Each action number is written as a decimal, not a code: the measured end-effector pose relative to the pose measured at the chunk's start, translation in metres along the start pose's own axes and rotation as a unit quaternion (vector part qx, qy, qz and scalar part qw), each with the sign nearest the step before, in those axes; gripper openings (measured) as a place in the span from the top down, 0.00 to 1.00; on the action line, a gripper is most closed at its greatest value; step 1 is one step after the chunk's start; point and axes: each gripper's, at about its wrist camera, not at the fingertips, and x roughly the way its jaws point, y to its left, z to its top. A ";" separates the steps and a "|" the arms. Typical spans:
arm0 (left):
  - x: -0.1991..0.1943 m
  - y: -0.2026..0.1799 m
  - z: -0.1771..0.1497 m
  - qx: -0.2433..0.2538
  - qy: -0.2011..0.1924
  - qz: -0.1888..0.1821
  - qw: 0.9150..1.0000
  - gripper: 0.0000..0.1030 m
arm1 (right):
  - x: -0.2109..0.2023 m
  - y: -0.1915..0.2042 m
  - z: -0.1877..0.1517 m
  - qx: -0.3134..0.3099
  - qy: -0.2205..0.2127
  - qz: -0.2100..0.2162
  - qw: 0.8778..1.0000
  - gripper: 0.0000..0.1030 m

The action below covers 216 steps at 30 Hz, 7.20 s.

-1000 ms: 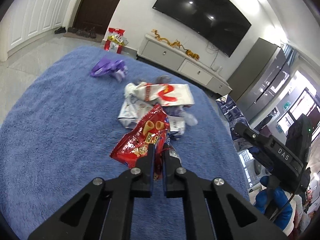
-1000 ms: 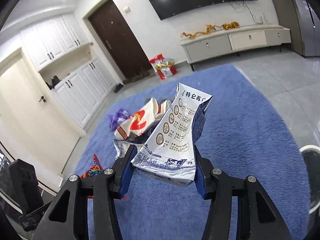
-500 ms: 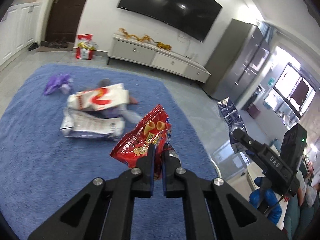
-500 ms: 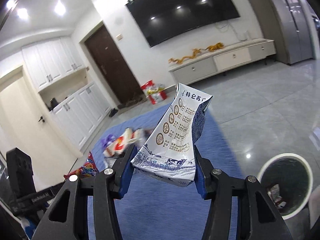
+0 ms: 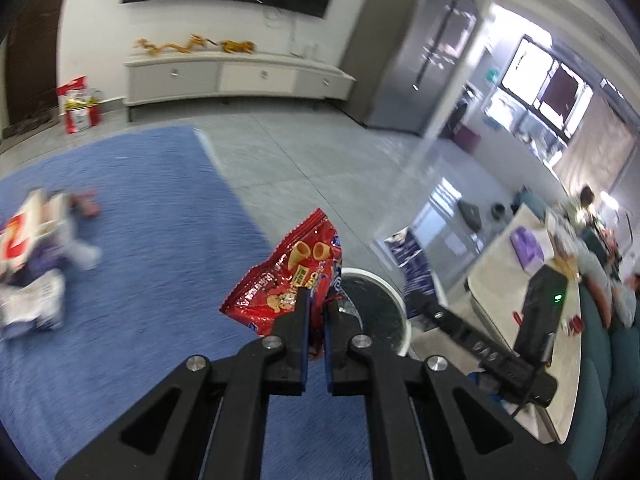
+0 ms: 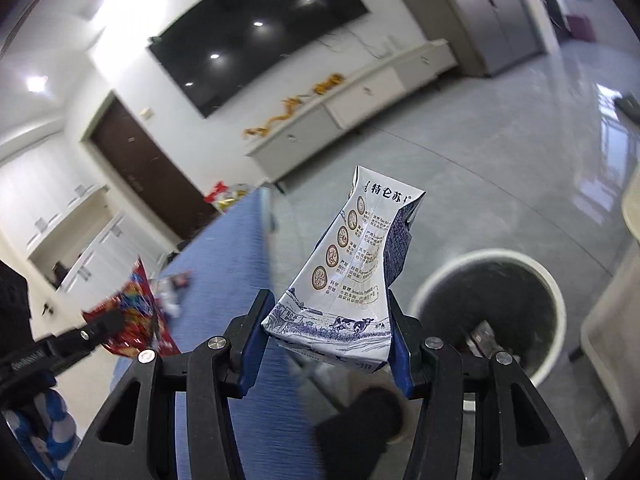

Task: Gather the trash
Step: 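Carry both items to the white bin and open the right tool over it, then open the left tool over the bin to drop the red snack bag, then move both open tools back over the remaining trash on the rug, then grasp the white printed packet with the left tool while the right tool grasps the white-red bag, then carry both items to the white bin and open the right tool over it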

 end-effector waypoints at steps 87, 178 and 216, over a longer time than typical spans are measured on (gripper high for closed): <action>-0.173 0.189 -0.070 -0.142 -0.166 0.305 0.927 0.42 | 0.021 0.210 -0.020 -0.225 0.020 0.019 0.974 0.29; -0.177 0.261 -0.067 -0.158 -0.136 0.107 0.972 0.84 | 0.060 0.264 0.019 -0.187 0.026 0.250 0.950 0.69; 0.151 -0.055 0.057 0.053 0.051 0.055 0.996 0.83 | 0.015 -0.095 0.043 -0.039 -0.014 -0.119 0.992 0.68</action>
